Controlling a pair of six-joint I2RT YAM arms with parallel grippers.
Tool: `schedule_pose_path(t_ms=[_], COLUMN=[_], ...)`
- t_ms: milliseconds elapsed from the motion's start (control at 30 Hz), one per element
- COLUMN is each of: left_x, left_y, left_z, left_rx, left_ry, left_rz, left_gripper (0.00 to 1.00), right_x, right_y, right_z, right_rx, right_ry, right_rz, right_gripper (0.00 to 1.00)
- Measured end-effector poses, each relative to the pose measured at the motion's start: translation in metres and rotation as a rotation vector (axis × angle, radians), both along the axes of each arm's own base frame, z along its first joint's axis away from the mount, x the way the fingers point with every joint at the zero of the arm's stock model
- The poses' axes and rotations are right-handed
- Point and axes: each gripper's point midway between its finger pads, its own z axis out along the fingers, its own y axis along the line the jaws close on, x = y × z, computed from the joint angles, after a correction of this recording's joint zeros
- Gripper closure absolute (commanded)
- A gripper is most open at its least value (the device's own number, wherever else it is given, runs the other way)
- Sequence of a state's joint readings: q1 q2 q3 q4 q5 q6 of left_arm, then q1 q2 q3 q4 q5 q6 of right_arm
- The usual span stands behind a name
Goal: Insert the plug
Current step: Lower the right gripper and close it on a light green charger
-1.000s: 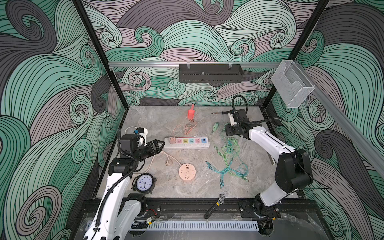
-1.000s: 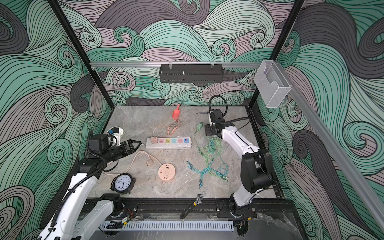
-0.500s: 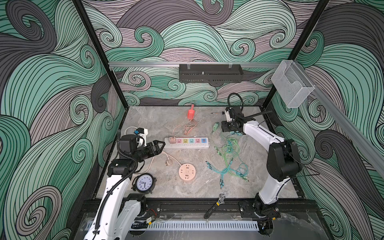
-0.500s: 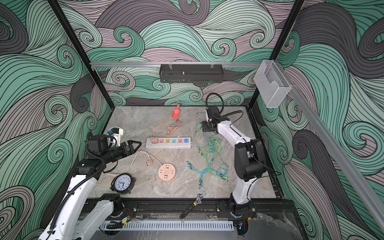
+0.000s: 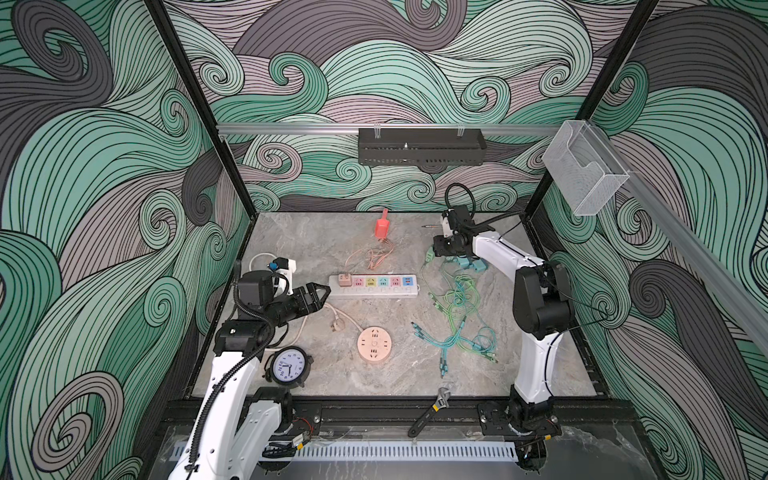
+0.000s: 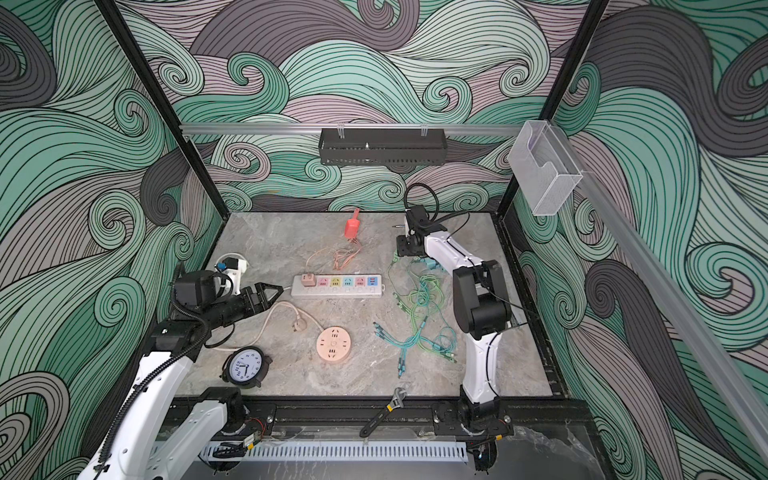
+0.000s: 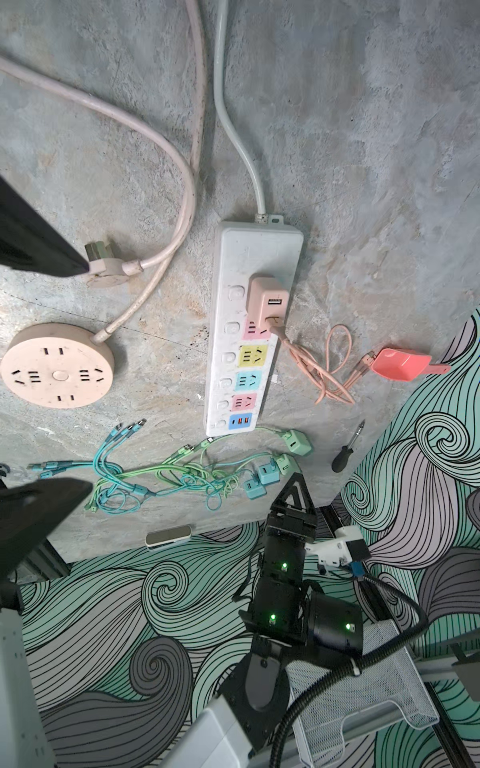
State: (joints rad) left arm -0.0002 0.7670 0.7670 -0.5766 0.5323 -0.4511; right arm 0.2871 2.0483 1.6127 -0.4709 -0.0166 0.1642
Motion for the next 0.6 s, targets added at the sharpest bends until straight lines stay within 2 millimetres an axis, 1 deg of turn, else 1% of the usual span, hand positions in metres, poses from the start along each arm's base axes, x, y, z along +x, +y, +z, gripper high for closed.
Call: schedule_pose_path(t_ms=[100, 433, 600], left_x=[-0.001, -0.002, -0.004], left_y=[0.000, 0.000, 0.000], left_z=[0.002, 0.001, 0.000], left_rx=[0.003, 0.017, 0.024], left_ry=[-0.007, -0.011, -0.010], left_rz=[-0.002, -0.013, -0.018], left_gripper=[0.22, 0.22, 0.22], right_x=[0.006, 0.011, 0.016], right_y=[0.004, 0.016, 0.022], right_z=[-0.007, -0.034, -0.043], right_rx=[0.016, 0.029, 0.038], right_ry=[0.011, 0.060, 0.069], right_rz=[-0.011, -0.034, -0.037], right_gripper=[0.42, 0.41, 0.39])
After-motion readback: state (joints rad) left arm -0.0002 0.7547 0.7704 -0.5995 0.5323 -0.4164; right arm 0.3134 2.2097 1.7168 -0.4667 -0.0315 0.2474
